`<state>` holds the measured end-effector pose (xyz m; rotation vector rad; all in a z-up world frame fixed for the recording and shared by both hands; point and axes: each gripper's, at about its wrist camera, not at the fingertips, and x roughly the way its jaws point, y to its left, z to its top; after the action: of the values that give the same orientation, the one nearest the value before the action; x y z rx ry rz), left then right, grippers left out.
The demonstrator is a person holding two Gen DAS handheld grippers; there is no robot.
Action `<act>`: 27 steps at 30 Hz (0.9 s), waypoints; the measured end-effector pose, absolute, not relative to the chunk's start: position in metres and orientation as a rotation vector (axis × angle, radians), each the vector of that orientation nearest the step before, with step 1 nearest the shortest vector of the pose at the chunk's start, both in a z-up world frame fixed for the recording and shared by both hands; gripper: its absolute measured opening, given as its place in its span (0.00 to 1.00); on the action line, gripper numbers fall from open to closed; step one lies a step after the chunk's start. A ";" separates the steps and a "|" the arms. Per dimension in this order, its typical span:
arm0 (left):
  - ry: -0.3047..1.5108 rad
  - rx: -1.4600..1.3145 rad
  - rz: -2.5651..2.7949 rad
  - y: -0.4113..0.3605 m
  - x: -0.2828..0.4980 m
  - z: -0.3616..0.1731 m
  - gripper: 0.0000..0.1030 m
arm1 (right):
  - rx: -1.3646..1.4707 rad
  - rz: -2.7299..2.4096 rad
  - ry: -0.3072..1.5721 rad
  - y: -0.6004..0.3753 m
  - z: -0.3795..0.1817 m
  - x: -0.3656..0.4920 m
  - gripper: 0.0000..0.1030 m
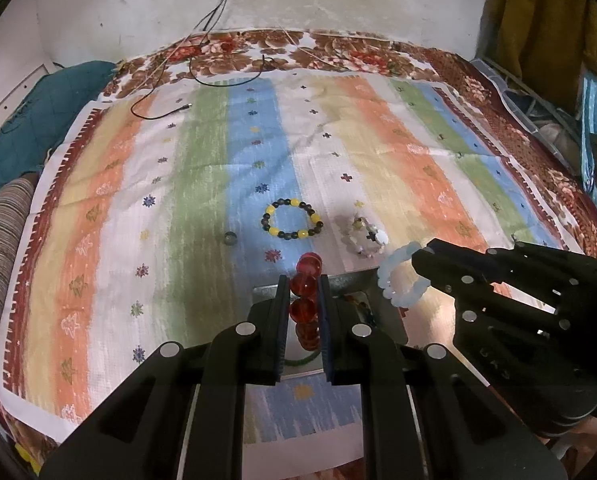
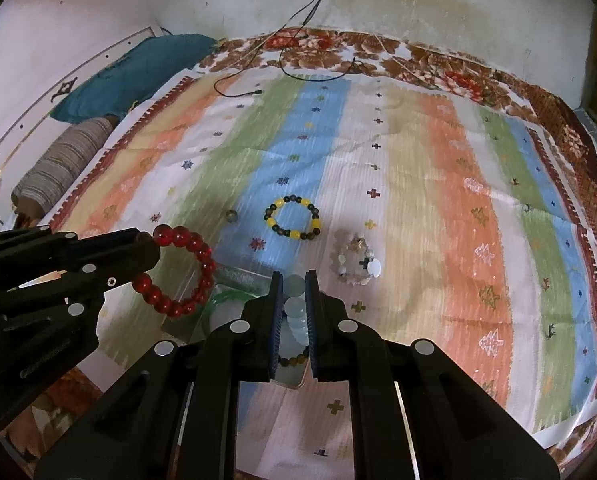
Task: Organize jewelry
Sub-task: 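Lower both bracelets into the silver tin and open both grippers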
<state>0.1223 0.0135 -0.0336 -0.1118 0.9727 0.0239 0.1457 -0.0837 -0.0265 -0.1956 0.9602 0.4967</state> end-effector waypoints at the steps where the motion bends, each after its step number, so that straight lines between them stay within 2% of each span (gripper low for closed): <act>1: 0.976 -0.116 0.024 0.014 0.122 -0.034 0.13 | -0.187 0.496 0.965 -0.085 -0.027 0.147 0.12; 3: 0.978 -0.125 0.047 0.017 0.122 -0.035 0.16 | -0.179 0.490 0.963 -0.086 -0.026 0.148 0.16; 5: 0.974 -0.139 0.076 0.023 0.123 -0.034 0.28 | -0.168 0.462 0.942 -0.090 -0.023 0.150 0.44; 7: 0.971 -0.158 0.091 0.028 0.123 -0.033 0.29 | -0.152 0.444 0.939 -0.096 -0.022 0.154 0.45; 9: 0.973 -0.181 0.106 0.035 0.125 -0.033 0.38 | -0.139 0.427 0.951 -0.101 -0.024 0.160 0.52; 16: 0.992 -0.207 0.164 0.050 0.136 -0.039 0.52 | -0.106 0.381 0.997 -0.114 -0.034 0.177 0.57; 20: 1.003 -0.192 0.183 0.052 0.148 -0.044 0.65 | -0.125 0.368 1.015 -0.113 -0.039 0.181 0.62; 23: 1.034 -0.171 0.199 0.054 0.163 -0.054 0.66 | -0.150 0.360 1.032 -0.111 -0.044 0.185 0.64; 27: 1.053 -0.112 0.216 0.057 0.176 -0.065 0.72 | -0.189 0.349 1.057 -0.107 -0.054 0.193 0.65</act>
<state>0.1758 0.0569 -0.0645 -0.1125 1.0529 0.2155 0.1927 -0.1070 -0.0536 -0.1895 1.0574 0.3494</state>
